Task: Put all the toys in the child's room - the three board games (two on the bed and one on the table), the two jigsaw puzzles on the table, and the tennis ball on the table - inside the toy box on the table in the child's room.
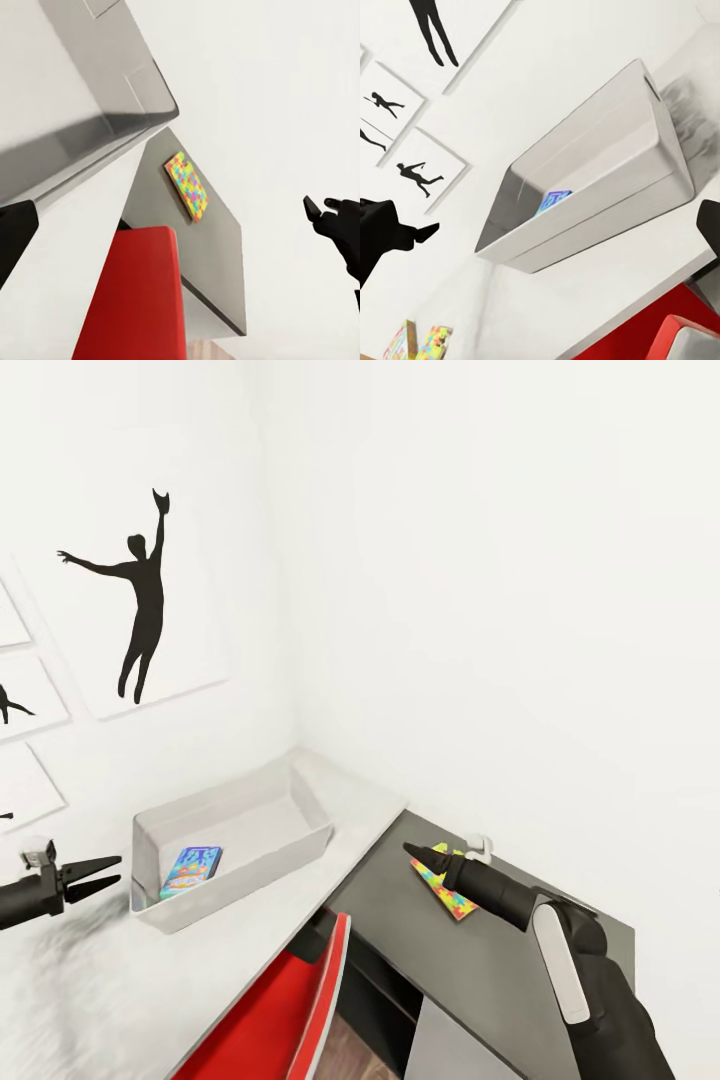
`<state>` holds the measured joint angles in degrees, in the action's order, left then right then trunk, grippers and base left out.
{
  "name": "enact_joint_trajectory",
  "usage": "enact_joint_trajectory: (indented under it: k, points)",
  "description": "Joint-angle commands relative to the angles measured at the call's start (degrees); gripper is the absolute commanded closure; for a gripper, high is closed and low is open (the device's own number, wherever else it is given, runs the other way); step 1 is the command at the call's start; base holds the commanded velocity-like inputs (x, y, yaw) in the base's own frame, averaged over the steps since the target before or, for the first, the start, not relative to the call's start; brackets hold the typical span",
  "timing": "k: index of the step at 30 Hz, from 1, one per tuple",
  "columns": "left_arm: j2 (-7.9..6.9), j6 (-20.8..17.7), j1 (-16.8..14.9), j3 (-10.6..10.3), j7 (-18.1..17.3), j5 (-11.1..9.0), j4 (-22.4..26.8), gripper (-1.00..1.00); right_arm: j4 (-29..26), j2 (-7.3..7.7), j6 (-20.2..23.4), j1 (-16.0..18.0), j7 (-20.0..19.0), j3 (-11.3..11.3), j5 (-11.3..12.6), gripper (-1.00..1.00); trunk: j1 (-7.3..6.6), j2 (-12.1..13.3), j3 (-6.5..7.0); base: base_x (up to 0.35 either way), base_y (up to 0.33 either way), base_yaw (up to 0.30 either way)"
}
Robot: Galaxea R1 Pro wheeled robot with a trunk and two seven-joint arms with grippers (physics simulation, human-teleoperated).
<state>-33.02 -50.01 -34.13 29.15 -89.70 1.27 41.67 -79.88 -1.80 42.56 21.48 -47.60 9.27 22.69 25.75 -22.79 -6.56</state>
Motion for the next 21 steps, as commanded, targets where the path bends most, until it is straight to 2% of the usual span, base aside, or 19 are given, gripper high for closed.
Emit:
enact_joint_trajectory:
  k: [1, 10, 21]
  points:
    - [0.01, -0.6, -0.1, 0.0, -0.3, 0.1, 0.0, -1.0, 0.0, -0.05, 0.3, 0.1, -0.2, 0.1, 0.1, -1.0, 0.04, -0.1, -0.12, -0.006, 0.0, -0.001]
    - [-0.03, -0.6, -0.1, -0.2, -0.3, 0.1, 0.0, -1.0, 0.0, 0.16, 0.4, 0.1, -0.7, 0.5, 0.8, -1.0, 0.04, -0.1, 0.33, -0.13, 0.0, -0.142]
    - [-0.17, -0.6, -0.1, 0.0, -0.3, 0.1, 0.1, -1.0, 0.1, 0.19, 0.4, 0.0, -0.8, 0.5, 0.9, -1.0, 0.04, -0.1, 1.07, -0.021, 0.0, -0.208]
